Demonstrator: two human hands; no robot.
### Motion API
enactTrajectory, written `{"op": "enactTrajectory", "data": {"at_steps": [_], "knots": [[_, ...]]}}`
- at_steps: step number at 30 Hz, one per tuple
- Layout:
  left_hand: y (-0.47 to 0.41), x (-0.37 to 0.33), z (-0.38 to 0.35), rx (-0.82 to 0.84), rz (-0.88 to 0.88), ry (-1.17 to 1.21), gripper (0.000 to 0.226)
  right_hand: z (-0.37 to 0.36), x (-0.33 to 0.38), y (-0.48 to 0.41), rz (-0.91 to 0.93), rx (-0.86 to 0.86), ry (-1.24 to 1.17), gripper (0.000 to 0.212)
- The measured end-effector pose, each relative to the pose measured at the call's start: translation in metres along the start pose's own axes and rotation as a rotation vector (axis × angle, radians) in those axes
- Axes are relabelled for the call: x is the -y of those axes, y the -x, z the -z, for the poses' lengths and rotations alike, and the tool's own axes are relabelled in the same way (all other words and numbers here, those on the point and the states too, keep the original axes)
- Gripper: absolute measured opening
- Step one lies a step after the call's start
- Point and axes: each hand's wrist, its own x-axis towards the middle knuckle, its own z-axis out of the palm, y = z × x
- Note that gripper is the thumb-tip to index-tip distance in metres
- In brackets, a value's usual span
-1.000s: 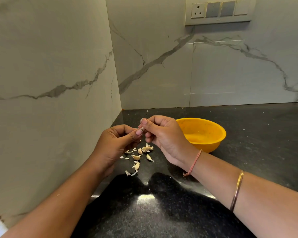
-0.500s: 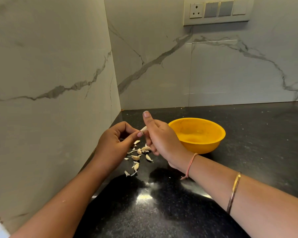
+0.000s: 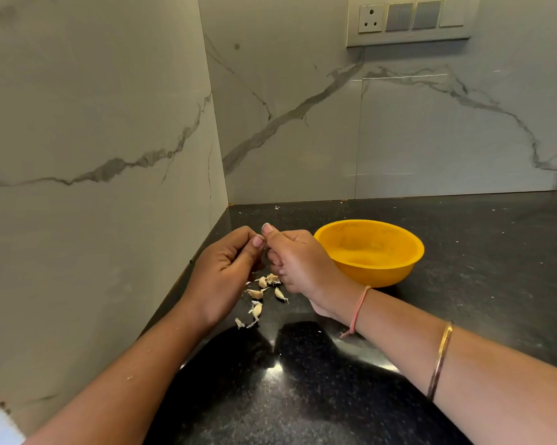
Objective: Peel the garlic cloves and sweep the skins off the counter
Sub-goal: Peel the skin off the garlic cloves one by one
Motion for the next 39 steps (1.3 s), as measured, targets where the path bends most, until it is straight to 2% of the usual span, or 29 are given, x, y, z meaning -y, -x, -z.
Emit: {"op": "enactTrajectory", "data": {"at_steps": [3, 7, 12, 15, 17, 20, 24, 29, 33, 39], "knots": [[-0.001, -0.003, -0.005, -0.035, 0.085, 0.184, 0.03, -0.005, 0.0, 0.001, 0.043, -0.05, 0.023, 0.055], [-0.002, -0.002, -0.009, -0.095, 0.17, 0.303, 0.028, -0.006, 0.001, 0.004, 0.179, -0.128, 0.175, 0.052], [-0.005, 0.002, -0.014, -0.248, 0.177, 0.157, 0.031, -0.008, 0.0, 0.008, 0.352, -0.216, 0.455, 0.043], [-0.006, 0.006, -0.008, -0.322, 0.204, 0.046, 0.035, -0.006, -0.001, 0.006, 0.427, -0.223, 0.535, 0.04], [-0.007, 0.007, -0.003, -0.325, 0.213, -0.002, 0.032, -0.004, 0.0, 0.005, 0.4, -0.195, 0.479, 0.038], [-0.008, 0.006, 0.002, -0.291, 0.204, 0.012, 0.012, -0.001, -0.001, 0.002, 0.233, -0.122, 0.265, 0.038], [-0.005, 0.002, 0.002, -0.241, 0.17, 0.025, 0.029, 0.0, -0.003, -0.001, 0.086, -0.067, 0.078, 0.045], [0.0, -0.004, -0.001, -0.19, 0.078, -0.081, 0.024, 0.001, -0.002, -0.001, 0.077, -0.085, 0.031, 0.045], [0.0, -0.005, -0.001, -0.246, 0.033, -0.174, 0.03, -0.002, -0.003, 0.001, 0.104, -0.063, 0.057, 0.043], [0.0, -0.005, -0.004, -0.286, 0.079, -0.161, 0.02, -0.002, 0.001, 0.004, 0.082, -0.018, 0.124, 0.039]]}}
